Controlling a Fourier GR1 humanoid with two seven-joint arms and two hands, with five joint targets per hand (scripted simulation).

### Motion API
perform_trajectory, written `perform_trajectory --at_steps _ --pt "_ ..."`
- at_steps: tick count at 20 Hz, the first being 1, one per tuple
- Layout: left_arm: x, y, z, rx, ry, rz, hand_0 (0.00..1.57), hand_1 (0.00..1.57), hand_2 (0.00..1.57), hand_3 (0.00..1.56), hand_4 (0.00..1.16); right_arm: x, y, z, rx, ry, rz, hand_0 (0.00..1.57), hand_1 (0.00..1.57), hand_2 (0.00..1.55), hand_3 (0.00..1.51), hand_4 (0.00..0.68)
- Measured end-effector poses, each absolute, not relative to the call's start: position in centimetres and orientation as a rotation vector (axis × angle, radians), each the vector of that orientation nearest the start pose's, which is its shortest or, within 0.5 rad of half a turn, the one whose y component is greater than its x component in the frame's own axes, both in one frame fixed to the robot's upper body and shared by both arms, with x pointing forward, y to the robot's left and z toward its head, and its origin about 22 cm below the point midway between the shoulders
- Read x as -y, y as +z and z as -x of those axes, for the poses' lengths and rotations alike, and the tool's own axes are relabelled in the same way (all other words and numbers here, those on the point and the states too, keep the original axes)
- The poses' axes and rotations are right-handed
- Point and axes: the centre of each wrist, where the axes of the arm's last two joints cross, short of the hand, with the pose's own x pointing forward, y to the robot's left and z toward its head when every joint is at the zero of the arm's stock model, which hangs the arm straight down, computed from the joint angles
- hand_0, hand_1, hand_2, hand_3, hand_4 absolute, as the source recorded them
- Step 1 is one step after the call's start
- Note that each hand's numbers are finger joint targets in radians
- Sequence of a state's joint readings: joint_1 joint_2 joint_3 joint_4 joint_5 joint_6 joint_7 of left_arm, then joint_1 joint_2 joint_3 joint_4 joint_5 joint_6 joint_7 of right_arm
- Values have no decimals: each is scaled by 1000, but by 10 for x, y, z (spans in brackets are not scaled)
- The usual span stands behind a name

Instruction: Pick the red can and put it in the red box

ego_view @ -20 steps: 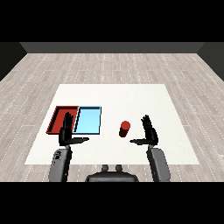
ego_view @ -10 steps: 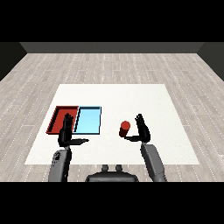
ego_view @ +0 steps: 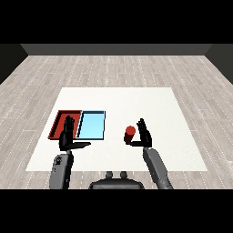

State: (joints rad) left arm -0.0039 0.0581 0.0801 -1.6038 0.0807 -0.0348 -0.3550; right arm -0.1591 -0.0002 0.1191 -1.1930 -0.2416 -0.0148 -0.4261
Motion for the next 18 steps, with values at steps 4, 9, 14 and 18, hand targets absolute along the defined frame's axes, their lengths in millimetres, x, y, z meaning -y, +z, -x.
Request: perform_trajectory --at_steps 4,9,14,18 --pt "-257 11 -244 1968 50 -12 0 0 0 0 0 182 -63 -272 1724 -114 -247 0 0 0 0 0" --pt "-259 10 -240 1970 51 -15 0 0 0 0 0 178 -66 -273 1710 -120 -254 0 0 0 0 0" --pt "-263 7 -233 1972 62 -4 0 0 0 0 0 172 -69 -283 1704 -124 -269 0 0 0 0 0" --pt "-259 15 -233 1973 70 -15 0 0 0 0 0 172 -68 -287 1703 -118 -272 0 0 0 0 0"
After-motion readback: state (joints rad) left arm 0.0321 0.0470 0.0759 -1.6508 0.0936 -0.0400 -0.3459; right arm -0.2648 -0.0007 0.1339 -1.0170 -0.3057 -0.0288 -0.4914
